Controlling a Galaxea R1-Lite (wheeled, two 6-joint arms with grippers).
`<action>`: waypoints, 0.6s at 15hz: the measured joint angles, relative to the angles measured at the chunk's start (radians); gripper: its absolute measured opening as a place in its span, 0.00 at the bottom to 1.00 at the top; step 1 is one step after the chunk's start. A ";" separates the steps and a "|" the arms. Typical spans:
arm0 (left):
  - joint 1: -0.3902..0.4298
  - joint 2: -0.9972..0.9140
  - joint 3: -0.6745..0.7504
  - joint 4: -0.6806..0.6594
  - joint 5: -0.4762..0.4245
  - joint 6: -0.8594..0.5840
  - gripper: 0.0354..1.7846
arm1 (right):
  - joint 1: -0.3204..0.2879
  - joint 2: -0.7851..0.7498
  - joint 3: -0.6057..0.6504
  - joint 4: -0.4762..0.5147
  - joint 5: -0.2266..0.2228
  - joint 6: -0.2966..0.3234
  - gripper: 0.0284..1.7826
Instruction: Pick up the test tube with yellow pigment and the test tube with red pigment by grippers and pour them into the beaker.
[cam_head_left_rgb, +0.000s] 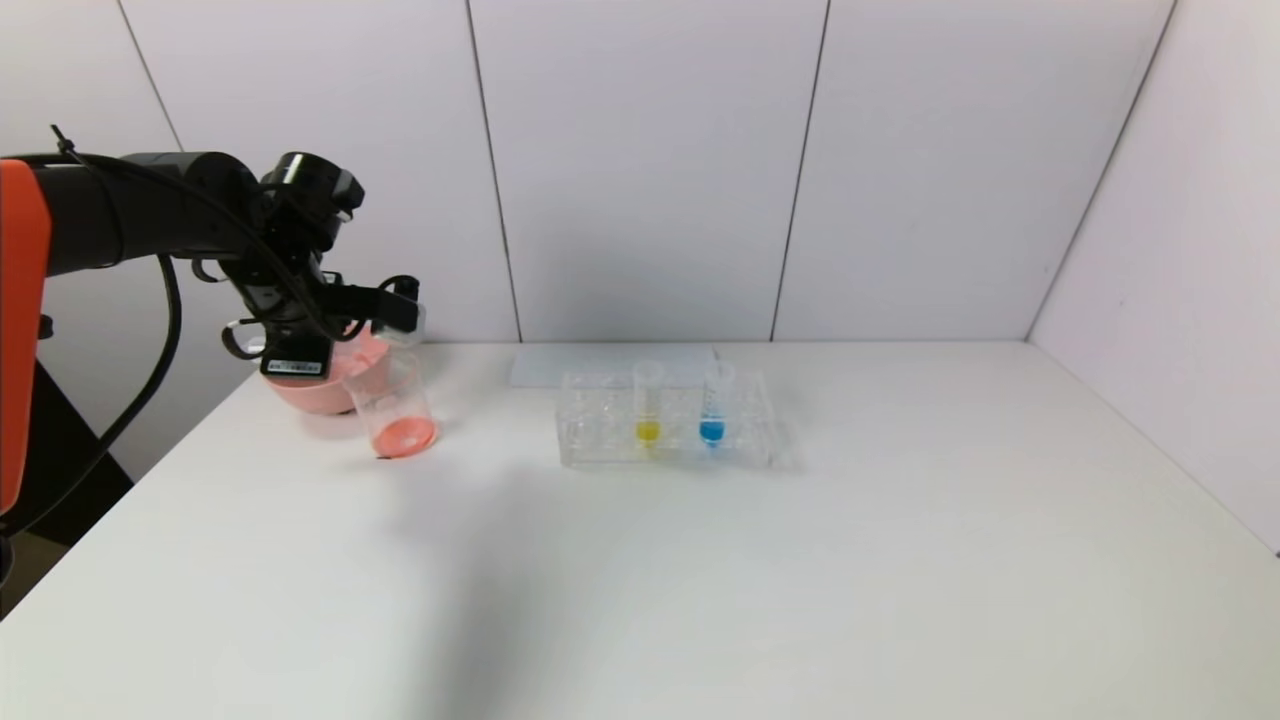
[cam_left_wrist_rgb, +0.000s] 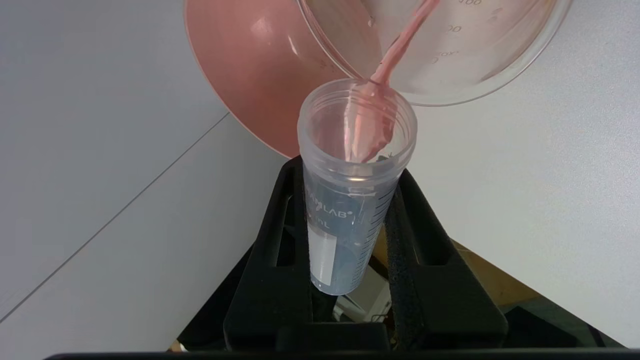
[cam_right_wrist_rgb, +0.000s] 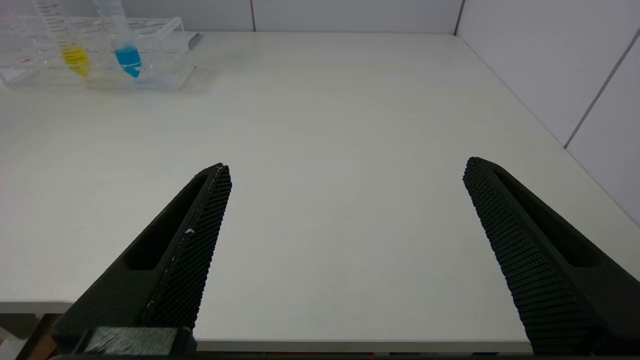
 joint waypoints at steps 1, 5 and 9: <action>-0.003 0.000 0.000 0.000 0.008 0.004 0.23 | 0.000 0.000 0.000 0.000 0.000 0.000 0.95; -0.010 0.001 0.000 0.002 0.029 0.014 0.23 | 0.000 0.000 0.000 0.000 0.000 0.000 0.95; -0.013 0.002 0.000 0.004 0.029 0.014 0.23 | 0.000 0.000 0.000 0.000 0.000 0.000 0.95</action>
